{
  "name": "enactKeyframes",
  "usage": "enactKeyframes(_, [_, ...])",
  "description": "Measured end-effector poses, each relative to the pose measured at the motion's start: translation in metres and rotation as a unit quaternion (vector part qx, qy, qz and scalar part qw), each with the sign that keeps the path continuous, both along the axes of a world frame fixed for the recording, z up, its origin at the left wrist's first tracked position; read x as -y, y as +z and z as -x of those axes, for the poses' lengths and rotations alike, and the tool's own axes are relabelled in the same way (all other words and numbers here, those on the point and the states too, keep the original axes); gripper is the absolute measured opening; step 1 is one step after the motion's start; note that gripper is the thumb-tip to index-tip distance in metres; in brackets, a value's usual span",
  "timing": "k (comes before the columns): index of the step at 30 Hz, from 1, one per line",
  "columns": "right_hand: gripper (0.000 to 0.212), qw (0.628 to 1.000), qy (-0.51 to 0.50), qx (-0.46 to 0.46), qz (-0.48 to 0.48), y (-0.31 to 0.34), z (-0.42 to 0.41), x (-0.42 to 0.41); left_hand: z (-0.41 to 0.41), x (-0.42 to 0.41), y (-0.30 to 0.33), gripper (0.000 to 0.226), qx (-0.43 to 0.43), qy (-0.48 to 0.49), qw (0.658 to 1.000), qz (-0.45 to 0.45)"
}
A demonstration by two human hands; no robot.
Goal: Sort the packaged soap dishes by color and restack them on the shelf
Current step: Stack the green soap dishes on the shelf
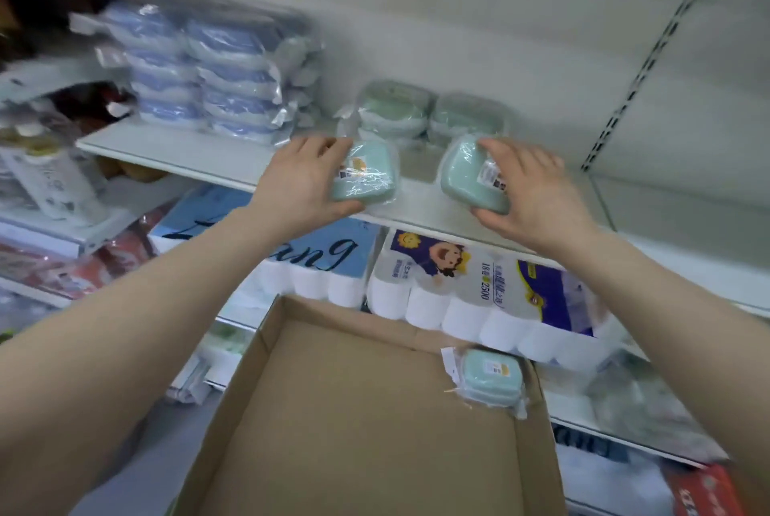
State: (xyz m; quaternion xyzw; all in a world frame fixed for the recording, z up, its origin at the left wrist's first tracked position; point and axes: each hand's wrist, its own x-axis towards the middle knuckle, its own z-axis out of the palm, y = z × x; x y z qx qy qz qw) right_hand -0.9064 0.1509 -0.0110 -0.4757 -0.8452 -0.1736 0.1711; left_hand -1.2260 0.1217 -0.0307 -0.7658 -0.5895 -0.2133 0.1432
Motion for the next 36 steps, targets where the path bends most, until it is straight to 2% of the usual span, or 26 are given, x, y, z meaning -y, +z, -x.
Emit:
enactKeyframes(5, [0.089,0.996,-0.086,-0.020,0.017,0.018,0.006,-0.056,-0.004,-0.086,0.034,0.082,0.003,-0.011,1.000,0.013])
enactKeyframes(9, [0.091,0.989,-0.125,-0.058,0.045,0.040,0.018,-0.102,-0.013,-0.149,0.065,0.074,0.032,-0.035,0.999,0.021])
enactKeyframes(14, [0.082,0.990,-0.116,-0.065,0.047,0.066,0.028,-0.154,-0.018,-0.212,0.088,0.065,0.005,-0.069,0.996,0.050])
enactKeyframes(17, [0.078,0.986,-0.110,-0.052,0.116,0.065,0.033,-0.179,-0.017,-0.236,0.079,0.057,0.000,-0.100,0.991,0.094])
enactKeyframes(19, [0.067,0.985,-0.094,-0.034,0.139,0.054,0.034,-0.190,-0.019,-0.247,0.067,0.053,-0.036,-0.103,0.992,0.069])
enactKeyframes(21, [0.057,0.991,-0.078,-0.040,0.105,0.040,0.032,-0.194,-0.020,-0.249,0.057,0.052,-0.065,-0.086,0.994,0.008])
enactKeyframes(25, [0.045,0.992,-0.075,-0.102,-0.023,0.013,0.029,-0.189,-0.028,-0.234,0.039,0.041,0.008,-0.084,0.994,-0.072])
enactKeyframes(28, [0.041,0.987,-0.053,-0.145,-0.052,0.007,0.031,-0.189,-0.032,-0.235,0.024,0.040,0.042,-0.119,0.985,-0.117])
enactKeyframes(33, [0.053,0.995,-0.076,-0.059,-0.026,0.000,0.030,-0.201,-0.034,-0.242,0.012,0.050,-0.007,-0.113,0.990,-0.084])
enactKeyframes(36, [0.053,0.994,-0.102,-0.041,-0.006,0.004,0.033,-0.210,-0.037,-0.249,0.019,0.052,-0.017,-0.092,0.994,-0.055])
